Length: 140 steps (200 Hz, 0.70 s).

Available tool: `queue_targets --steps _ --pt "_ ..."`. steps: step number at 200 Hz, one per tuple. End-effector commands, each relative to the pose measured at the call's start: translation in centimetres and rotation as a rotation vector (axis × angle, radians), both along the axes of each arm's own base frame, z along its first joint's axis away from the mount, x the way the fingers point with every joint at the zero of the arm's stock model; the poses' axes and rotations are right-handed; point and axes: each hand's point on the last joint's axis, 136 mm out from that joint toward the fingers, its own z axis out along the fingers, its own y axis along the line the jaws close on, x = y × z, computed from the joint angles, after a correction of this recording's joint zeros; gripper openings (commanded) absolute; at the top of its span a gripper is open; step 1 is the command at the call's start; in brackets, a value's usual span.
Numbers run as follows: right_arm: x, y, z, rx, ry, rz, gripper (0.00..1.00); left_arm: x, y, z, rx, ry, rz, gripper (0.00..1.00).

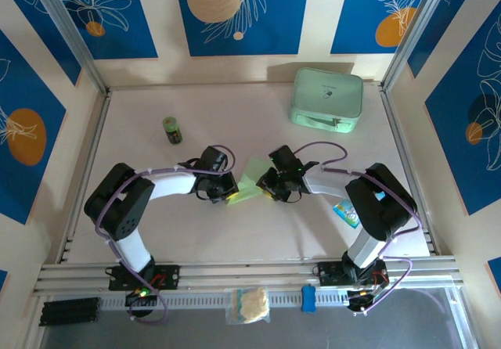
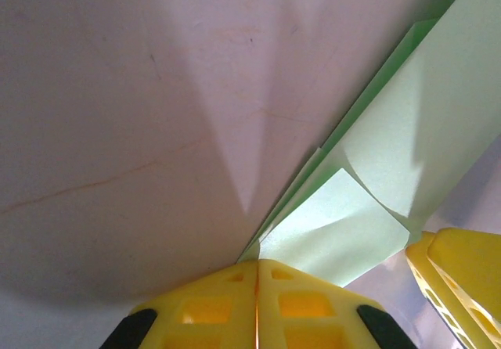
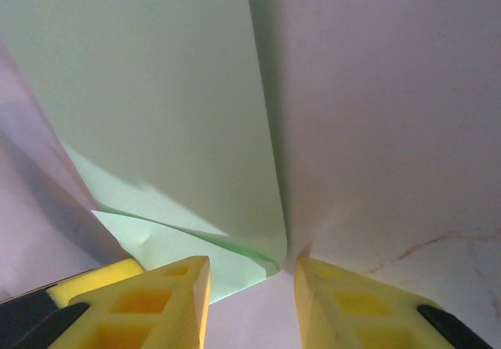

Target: Fold a paper plane with a square sheet of paper (pick it up from the middle)

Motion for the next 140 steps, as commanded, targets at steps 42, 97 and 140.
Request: queue_targets --steps 42,97,140 --pt "0.8 1.4 0.4 0.049 -0.033 0.049 0.33 -1.6 1.5 -1.7 0.043 0.075 0.021 0.09" --pt "1.2 2.0 1.4 0.092 -0.095 0.067 0.32 -1.3 1.8 -1.3 0.039 0.066 0.027 0.09" --pt "0.9 1.1 1.4 0.067 -0.101 0.045 0.30 -1.0 2.3 -1.2 0.033 0.066 0.044 0.09"
